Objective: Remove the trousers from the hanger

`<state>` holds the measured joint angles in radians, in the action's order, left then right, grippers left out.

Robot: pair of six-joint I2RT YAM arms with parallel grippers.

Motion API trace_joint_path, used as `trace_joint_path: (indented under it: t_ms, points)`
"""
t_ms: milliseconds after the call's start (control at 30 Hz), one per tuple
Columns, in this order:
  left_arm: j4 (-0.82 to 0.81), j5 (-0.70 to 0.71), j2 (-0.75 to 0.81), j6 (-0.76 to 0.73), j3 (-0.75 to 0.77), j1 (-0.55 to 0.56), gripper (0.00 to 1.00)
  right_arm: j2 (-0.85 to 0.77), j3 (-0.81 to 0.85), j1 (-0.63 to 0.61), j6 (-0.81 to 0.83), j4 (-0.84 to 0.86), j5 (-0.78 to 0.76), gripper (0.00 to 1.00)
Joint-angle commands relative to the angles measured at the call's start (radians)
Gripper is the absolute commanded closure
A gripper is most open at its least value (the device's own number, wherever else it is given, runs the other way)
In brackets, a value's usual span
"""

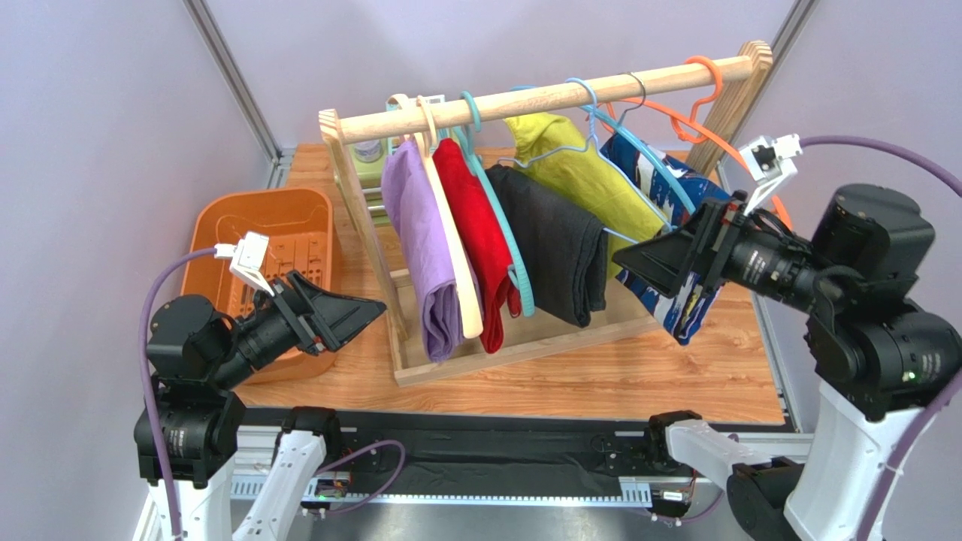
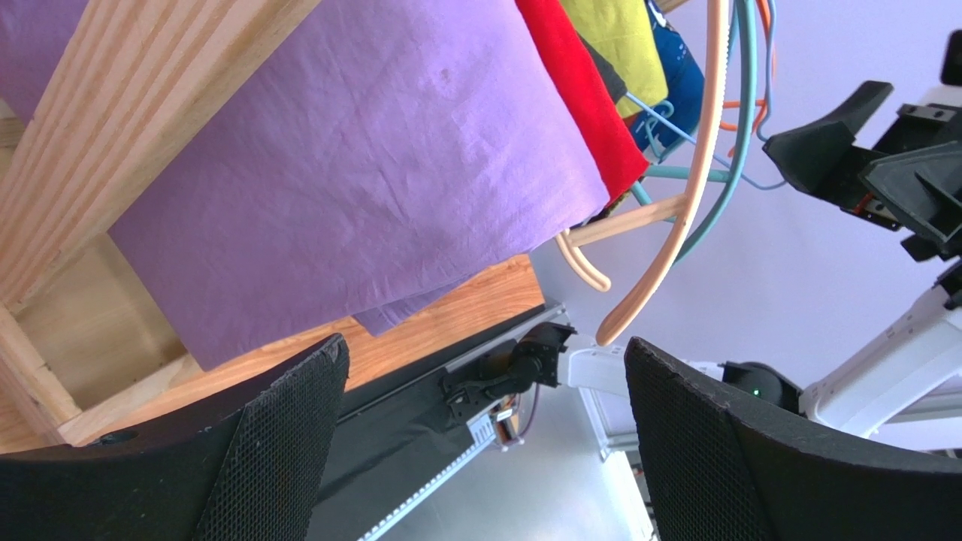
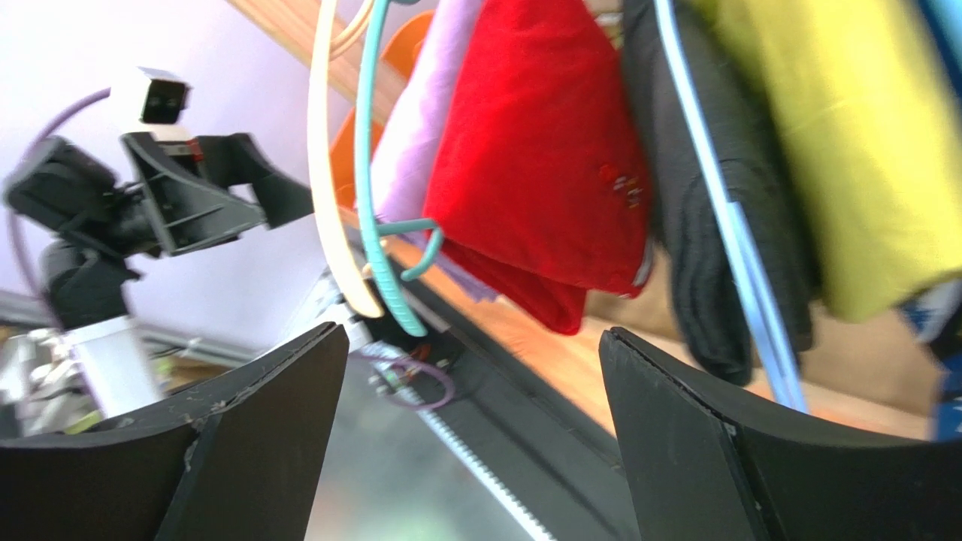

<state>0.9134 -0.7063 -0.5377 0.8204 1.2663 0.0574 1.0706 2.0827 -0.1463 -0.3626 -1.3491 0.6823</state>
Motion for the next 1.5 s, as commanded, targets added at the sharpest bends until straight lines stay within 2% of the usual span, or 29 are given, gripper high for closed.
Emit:
trace_joint_path:
  t_ms: [0,67,100,133,200,233,267,300,400,500,633,733,767,867,1000,1233,1400,1467]
  points:
    - [-0.047,-0.025,0.004,0.006,0.005,-0.004,0.04,0.028,0.013,-0.016,-0.148,0.051,0.169,0.13]
    - [-0.056,-0.025,0.002,0.014,0.001,-0.004,0.05,0.043,0.023,-0.091,-0.191,0.083,0.136,0.13]
    - [-0.056,-0.024,0.004,0.016,-0.001,-0.004,0.05,0.066,0.042,-0.136,-0.199,0.099,0.07,0.14]
    - [-0.057,-0.024,0.002,0.016,-0.001,-0.004,0.05,0.083,0.075,-0.259,-0.206,0.103,0.022,0.14]
    - [-0.062,-0.024,0.005,0.016,-0.007,-0.004,0.05,0.141,0.112,-0.398,-0.223,0.096,-0.124,0.14]
    - [-0.061,-0.024,0.005,0.016,-0.01,-0.004,0.05,0.162,0.161,-0.512,-0.225,0.084,-0.182,0.15]
    - [-0.061,-0.024,0.007,0.017,-0.011,-0.004,0.06,0.179,0.181,-0.563,-0.225,0.068,-0.244,0.15]
    - [-0.062,-0.024,0.008,0.02,-0.013,-0.004,0.06,0.199,0.192,-0.605,-0.225,0.074,-0.321,0.15]
    - [-0.062,-0.024,0.024,0.031,-0.024,-0.004,0.07,0.239,0.206,-0.696,-0.233,0.097,-0.377,0.17]
    - [-0.059,-0.032,0.041,0.043,-0.038,-0.004,0.08,0.282,0.221,-0.862,-0.219,0.105,-0.518,0.19]
    - [-0.053,-0.036,0.058,0.051,-0.047,-0.004,0.09,0.344,0.267,-0.975,-0.193,0.111,-0.673,0.29]
    - [-0.051,-0.038,0.064,0.057,-0.048,-0.004,0.1,0.37,0.258,-1.022,-0.19,0.119,-0.8,0.4]
    - [-0.05,-0.038,0.062,0.059,-0.048,-0.004,0.11,0.373,0.254,-1.038,-0.191,0.123,-0.892,0.42]
    - [-0.039,-0.033,0.059,0.057,-0.036,-0.004,0.12,0.368,0.202,-1.079,-0.196,0.146,-1.039,0.41]
    - [-0.008,-0.018,0.054,0.036,-0.013,-0.004,0.12,0.388,0.149,-1.095,-0.191,0.191,-1.063,0.4]
    - [0.042,-0.01,0.047,0.01,0.01,-0.004,0.12,0.488,0.223,-1.151,-0.154,0.194,-1.119,0.39]
    - [0.047,-0.025,0.038,0.011,0.033,-0.004,0.12,0.497,0.177,-1.156,-0.153,0.234,-1.127,0.41]
    - [0.056,-0.03,0.028,0.003,0.045,-0.004,0.12,0.494,0.162,-1.158,-0.15,0.252,-1.139,0.45]
